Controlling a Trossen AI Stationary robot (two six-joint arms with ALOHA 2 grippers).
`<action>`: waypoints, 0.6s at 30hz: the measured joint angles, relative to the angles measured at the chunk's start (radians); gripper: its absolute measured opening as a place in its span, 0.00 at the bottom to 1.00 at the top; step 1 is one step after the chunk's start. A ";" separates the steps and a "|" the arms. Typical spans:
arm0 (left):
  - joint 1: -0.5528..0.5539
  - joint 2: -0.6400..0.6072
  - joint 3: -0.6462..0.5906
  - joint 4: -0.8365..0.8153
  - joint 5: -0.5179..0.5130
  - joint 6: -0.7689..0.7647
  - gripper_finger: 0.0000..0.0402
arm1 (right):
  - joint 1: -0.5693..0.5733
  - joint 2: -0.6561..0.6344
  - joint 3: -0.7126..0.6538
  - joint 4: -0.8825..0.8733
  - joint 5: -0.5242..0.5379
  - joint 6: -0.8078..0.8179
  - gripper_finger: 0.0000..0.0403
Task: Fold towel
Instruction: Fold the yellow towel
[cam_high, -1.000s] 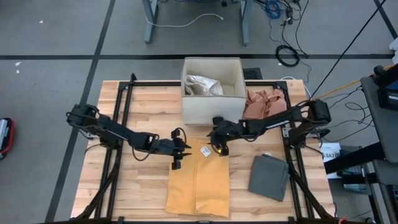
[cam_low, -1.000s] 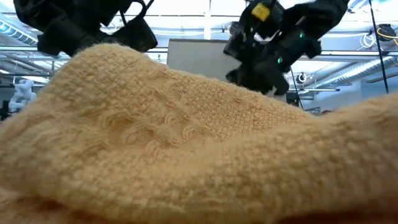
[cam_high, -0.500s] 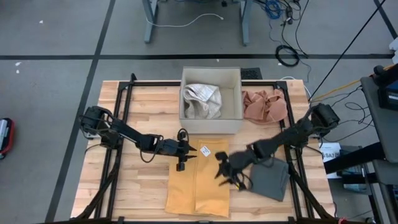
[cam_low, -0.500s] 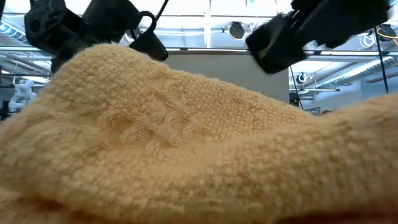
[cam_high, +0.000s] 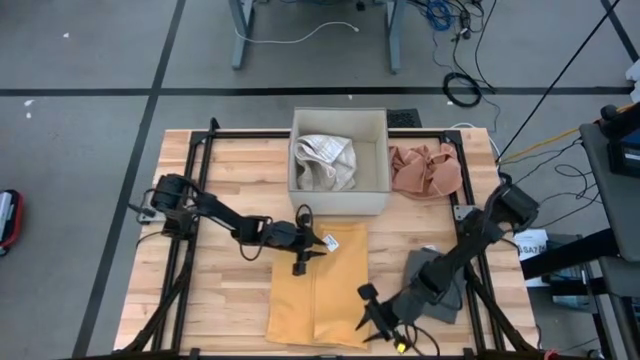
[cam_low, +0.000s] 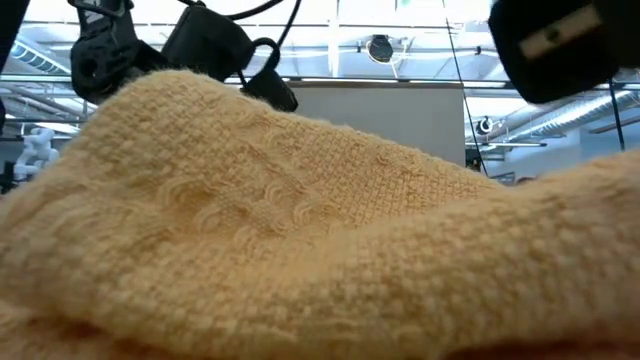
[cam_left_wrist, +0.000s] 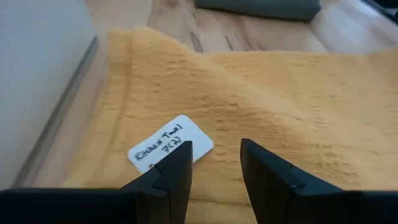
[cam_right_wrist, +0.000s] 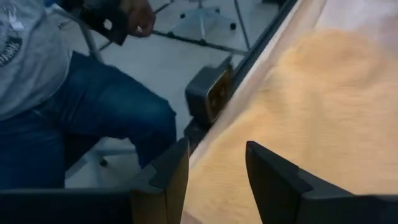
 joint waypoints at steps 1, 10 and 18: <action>0.000 0.011 0.010 -0.003 0.000 0.010 0.35 | 0.008 0.022 0.008 0.006 0.001 0.009 0.36; 0.013 0.081 0.039 -0.008 -0.006 -0.014 0.35 | 0.068 0.180 0.186 -0.192 0.068 0.017 0.35; 0.007 0.084 0.040 -0.014 -0.011 -0.023 0.35 | 0.080 0.243 0.247 -0.313 0.112 0.076 0.22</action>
